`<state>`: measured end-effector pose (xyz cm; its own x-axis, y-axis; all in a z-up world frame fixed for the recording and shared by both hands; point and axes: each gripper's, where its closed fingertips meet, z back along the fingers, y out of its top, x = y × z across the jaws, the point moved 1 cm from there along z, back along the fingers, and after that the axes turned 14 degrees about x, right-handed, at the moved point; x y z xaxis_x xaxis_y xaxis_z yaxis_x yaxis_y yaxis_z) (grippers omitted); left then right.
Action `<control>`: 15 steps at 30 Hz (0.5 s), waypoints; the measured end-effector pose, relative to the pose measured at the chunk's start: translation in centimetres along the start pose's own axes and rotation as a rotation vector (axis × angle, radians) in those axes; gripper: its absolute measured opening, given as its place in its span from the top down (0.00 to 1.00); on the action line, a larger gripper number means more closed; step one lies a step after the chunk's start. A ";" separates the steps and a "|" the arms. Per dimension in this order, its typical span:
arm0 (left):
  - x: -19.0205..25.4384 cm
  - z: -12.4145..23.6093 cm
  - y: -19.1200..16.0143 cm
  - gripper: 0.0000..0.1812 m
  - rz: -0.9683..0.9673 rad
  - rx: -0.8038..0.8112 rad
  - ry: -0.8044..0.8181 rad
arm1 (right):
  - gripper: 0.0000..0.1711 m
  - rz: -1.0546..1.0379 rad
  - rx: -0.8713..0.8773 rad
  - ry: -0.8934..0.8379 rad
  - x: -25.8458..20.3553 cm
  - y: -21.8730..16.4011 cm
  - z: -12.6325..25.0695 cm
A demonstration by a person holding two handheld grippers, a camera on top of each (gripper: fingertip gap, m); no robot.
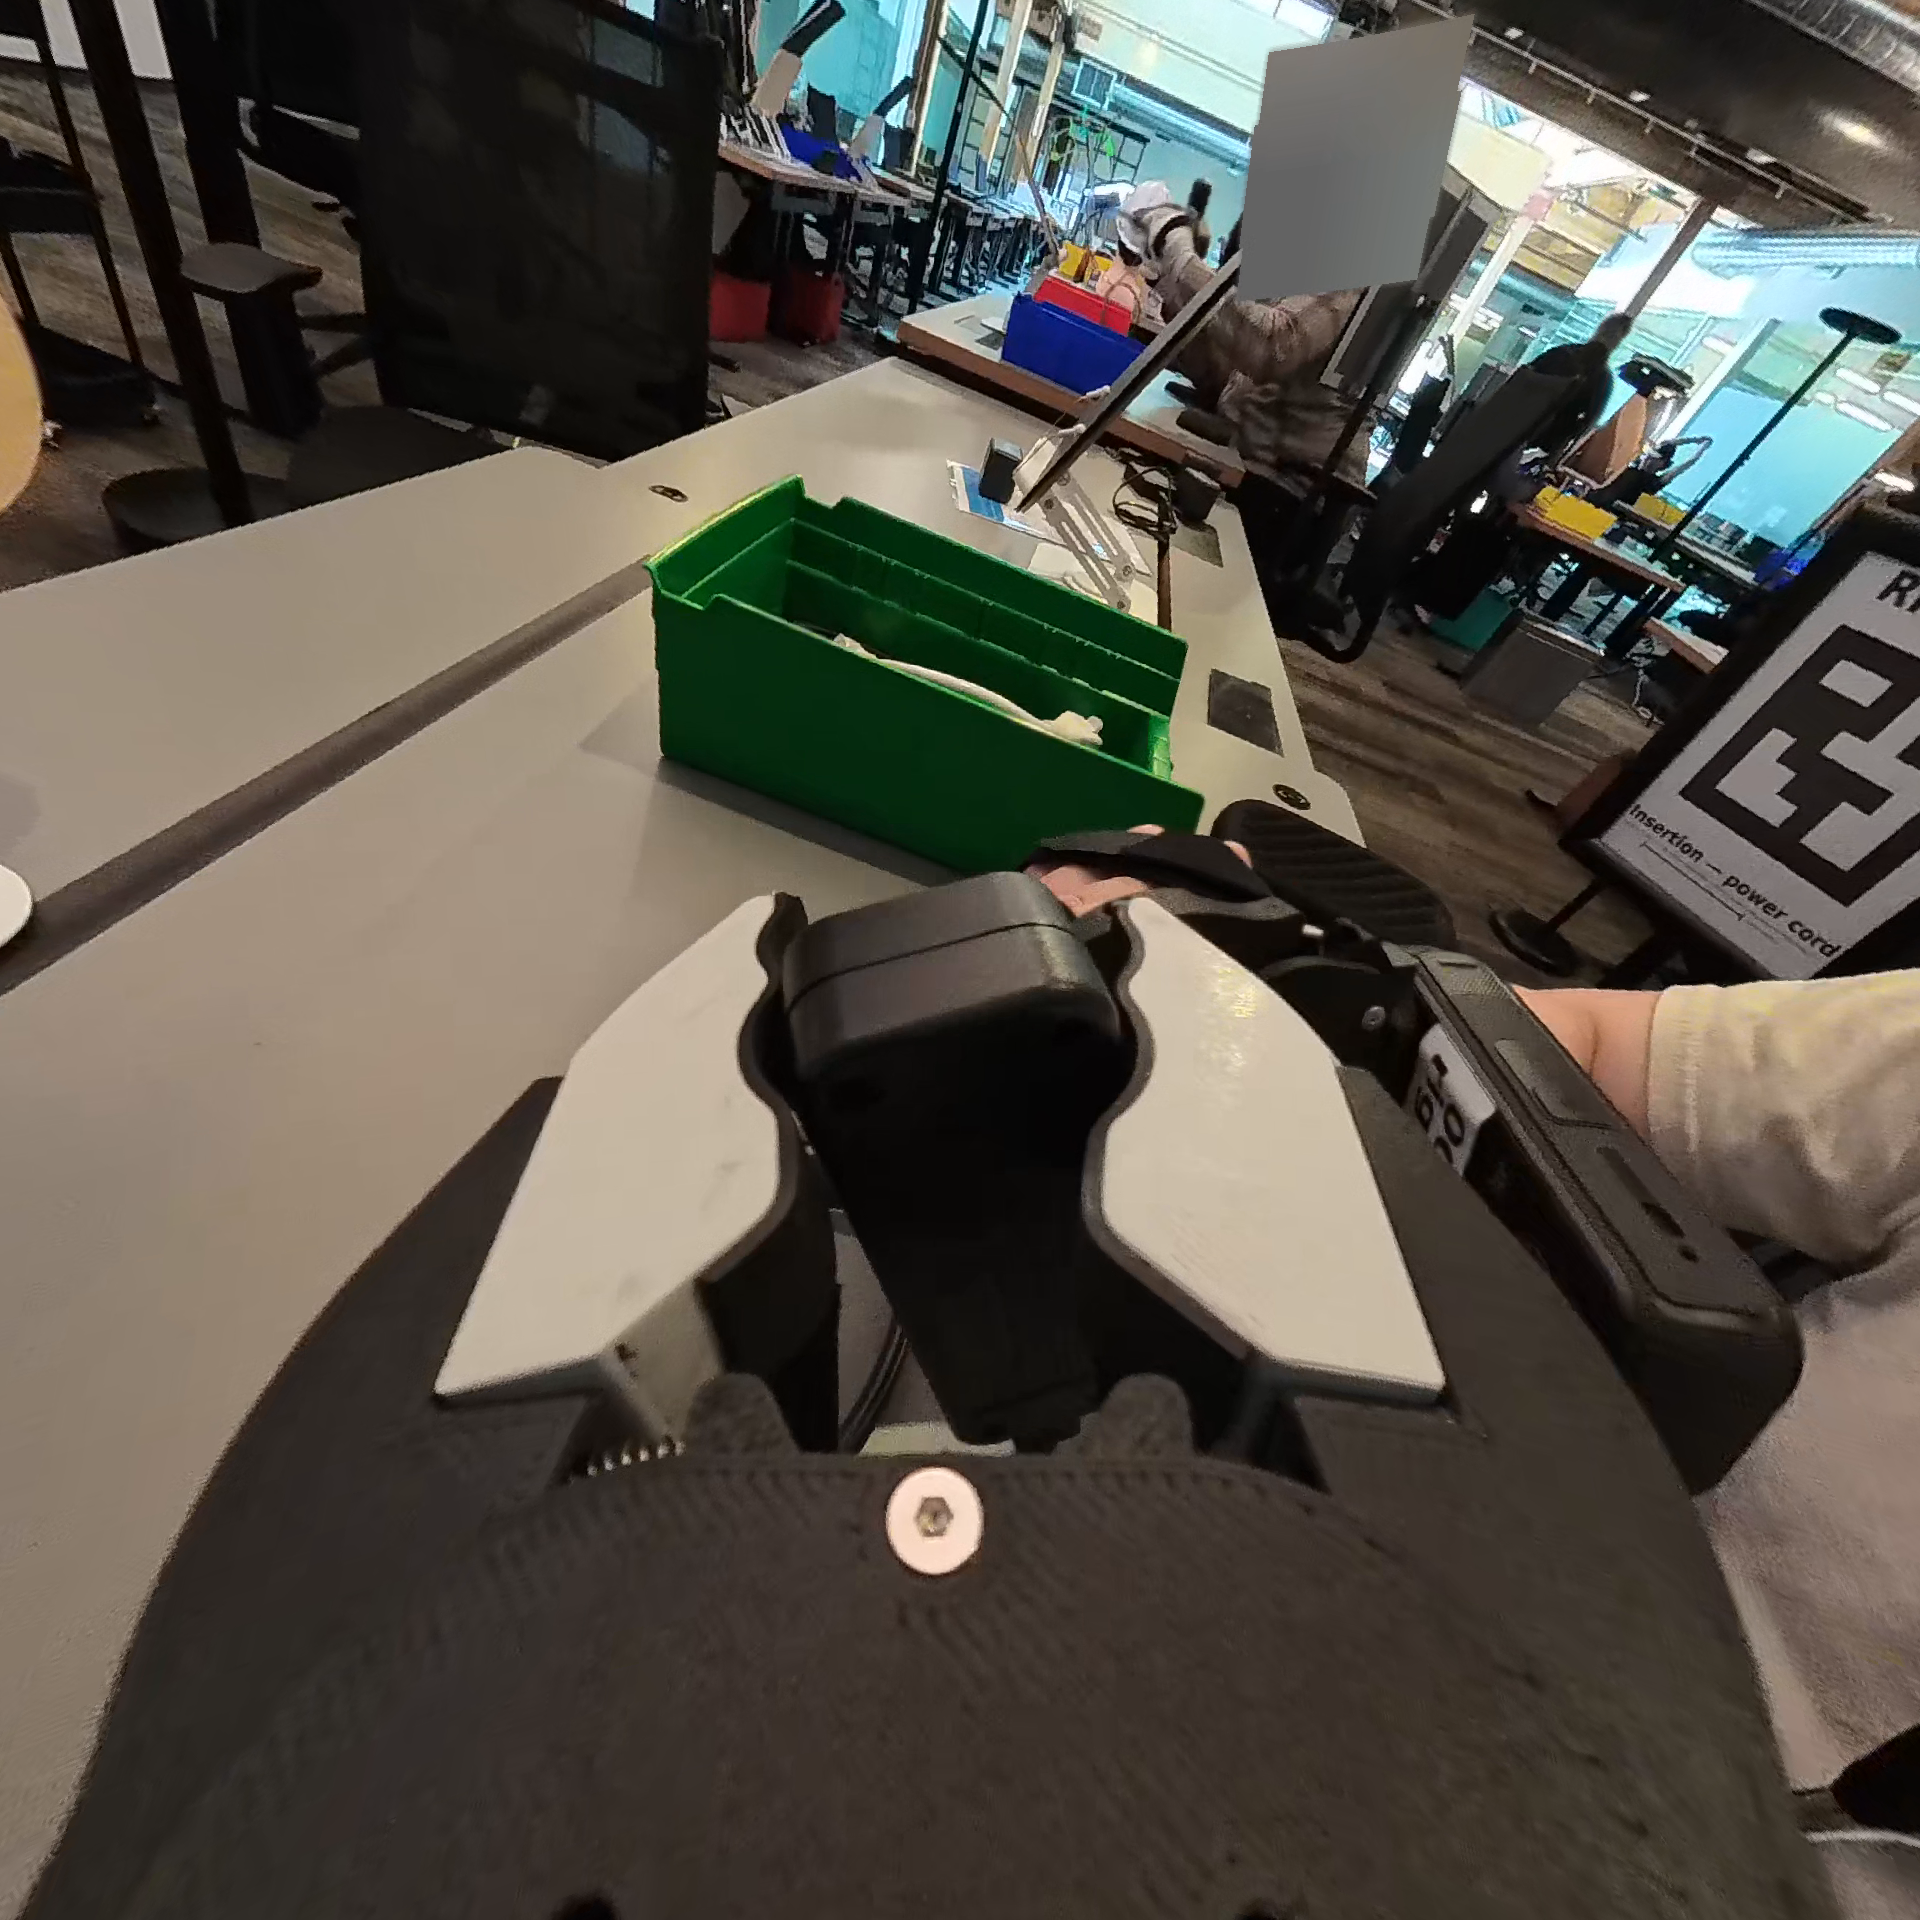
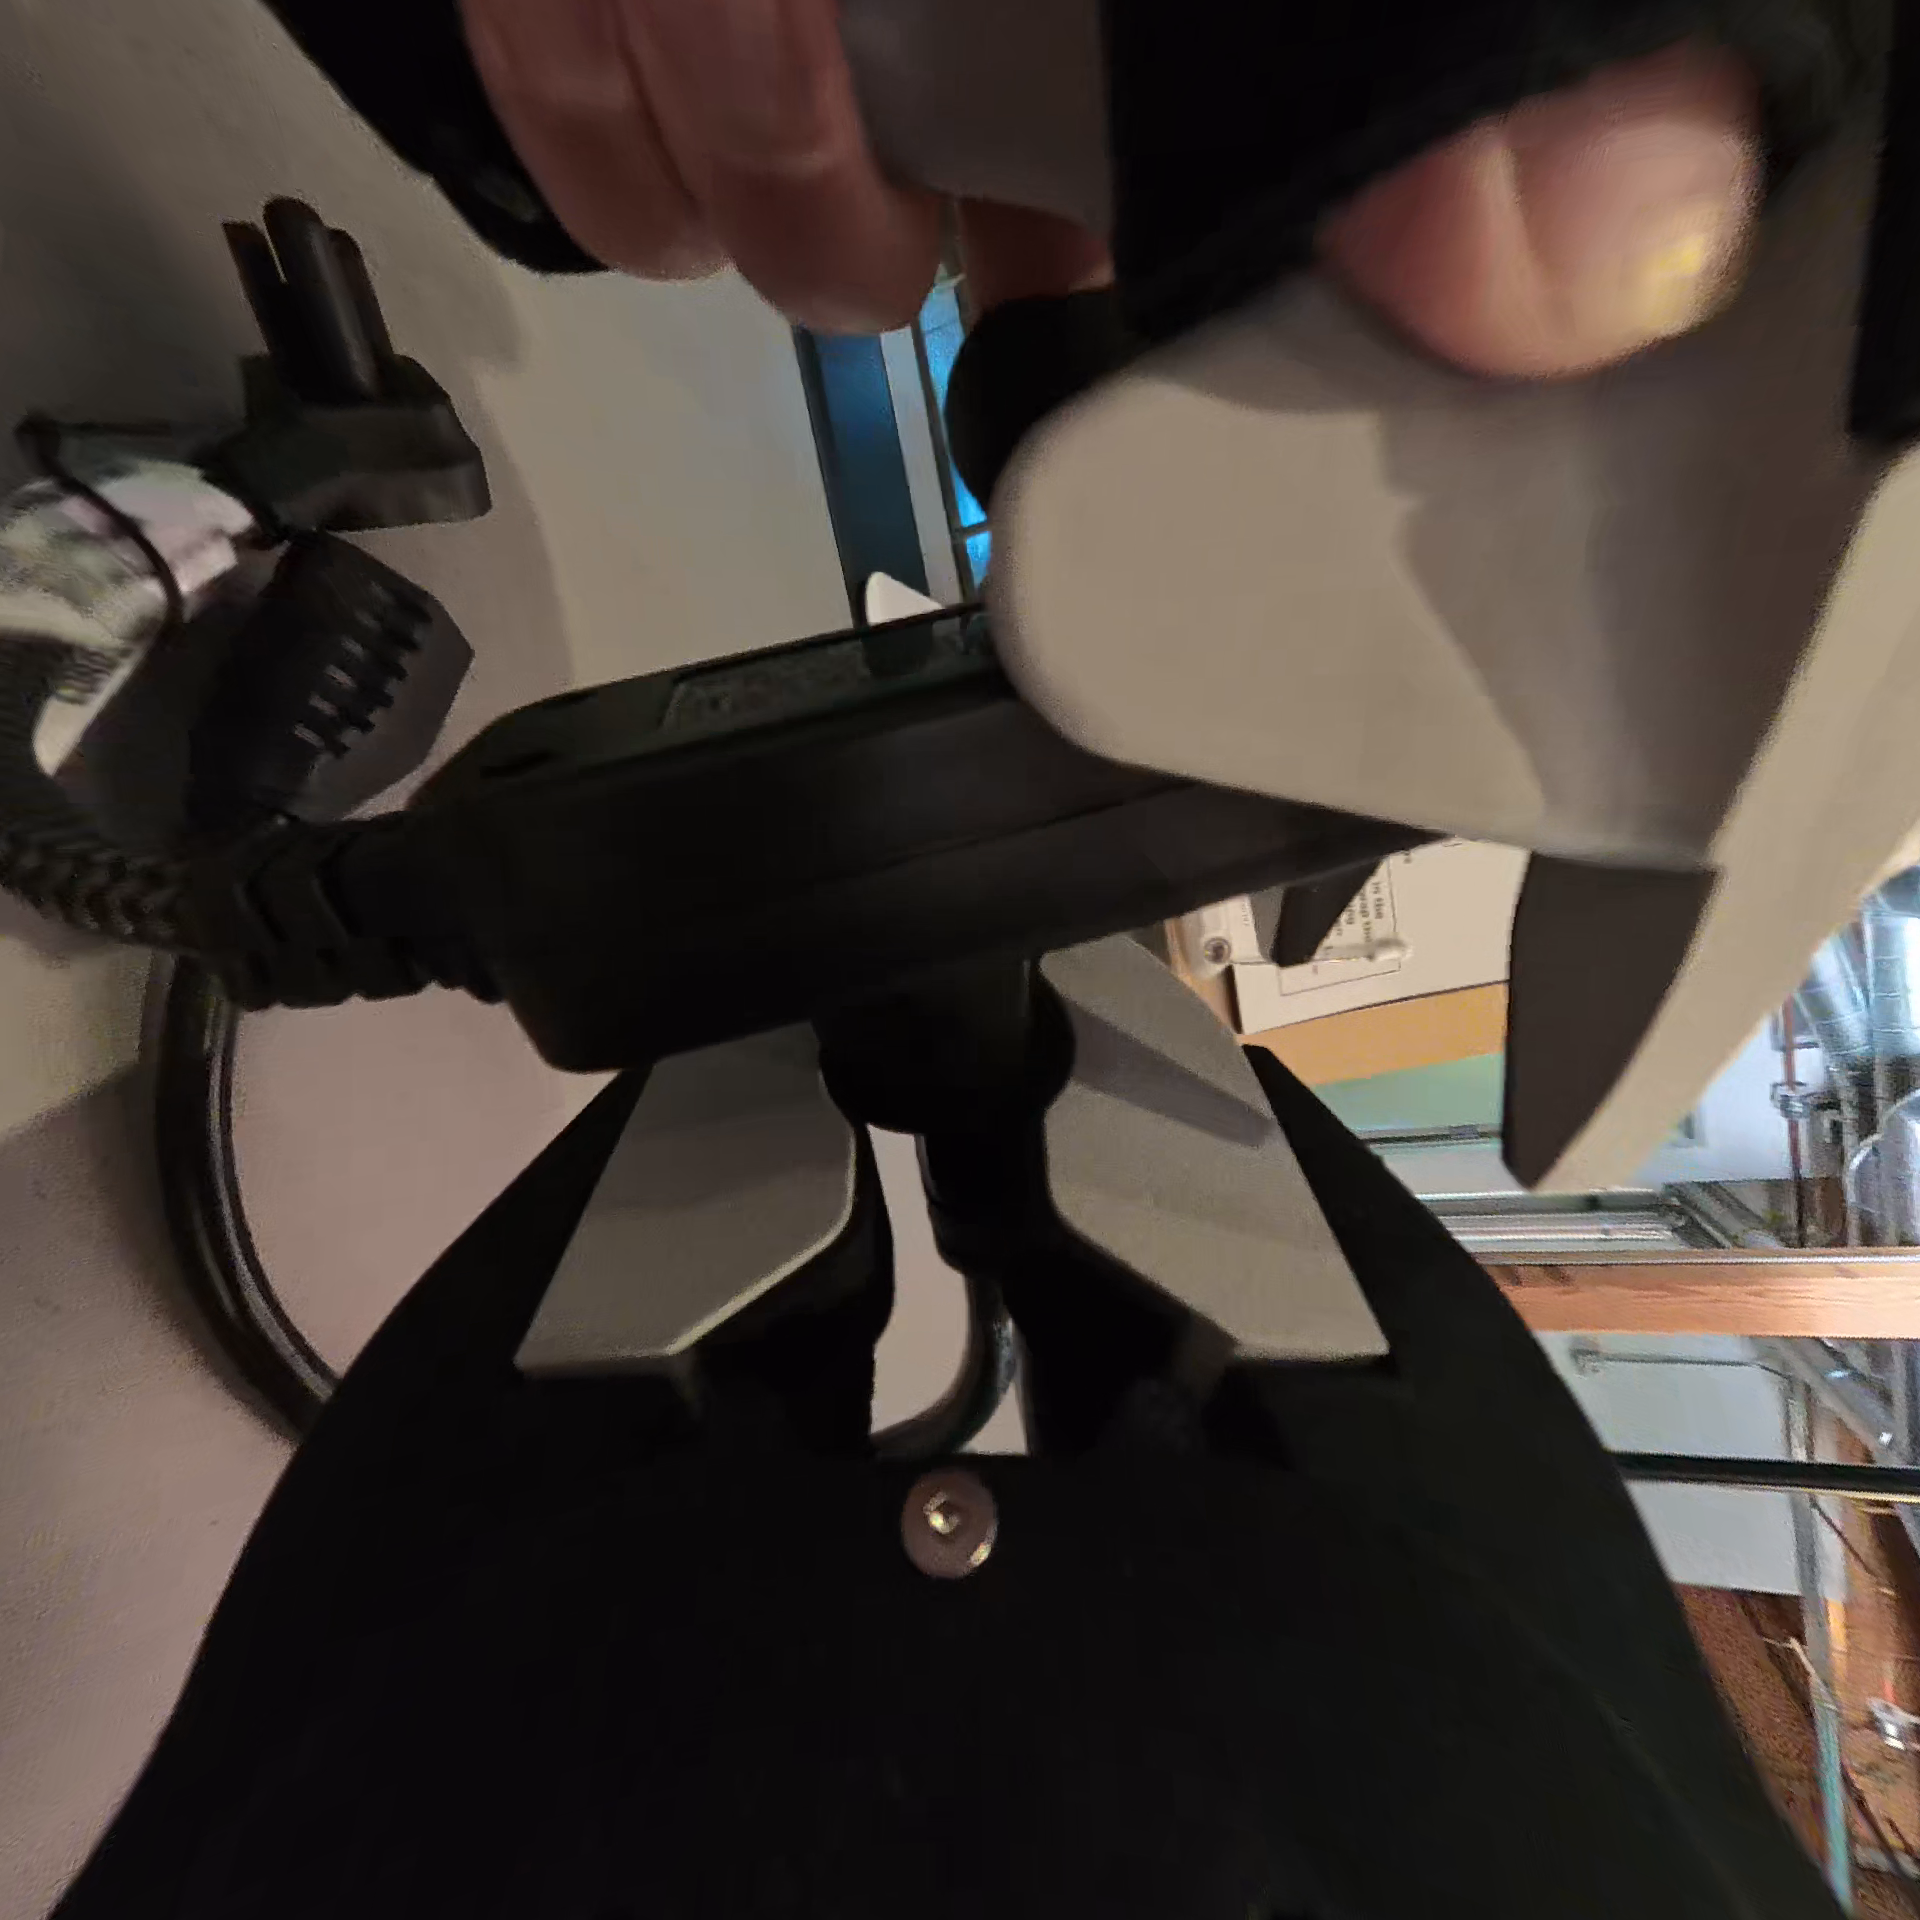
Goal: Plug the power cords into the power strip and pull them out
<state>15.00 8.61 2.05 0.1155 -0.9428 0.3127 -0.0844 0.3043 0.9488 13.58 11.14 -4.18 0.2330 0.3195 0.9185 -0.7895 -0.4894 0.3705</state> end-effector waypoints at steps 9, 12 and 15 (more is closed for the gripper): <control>0.2 0.5 -0.4 0.70 -0.036 -0.064 0.018 | 0.88 0.184 -0.049 -0.036 0.1 0.5 -0.1; 0.5 0.1 -0.7 0.55 0.014 -0.013 -0.006 | 0.89 0.273 -0.059 -0.065 0.2 1.1 -0.2; 0.6 -0.1 -1.6 0.58 0.091 -0.069 -0.044 | 0.89 0.240 -0.053 -0.064 -0.2 0.8 -0.4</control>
<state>15.30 7.56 0.74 0.0666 -0.9155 0.3967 -0.0241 0.3960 0.9179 12.69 10.97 -4.14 0.0690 0.1462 0.9868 -0.8548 -0.5013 0.1341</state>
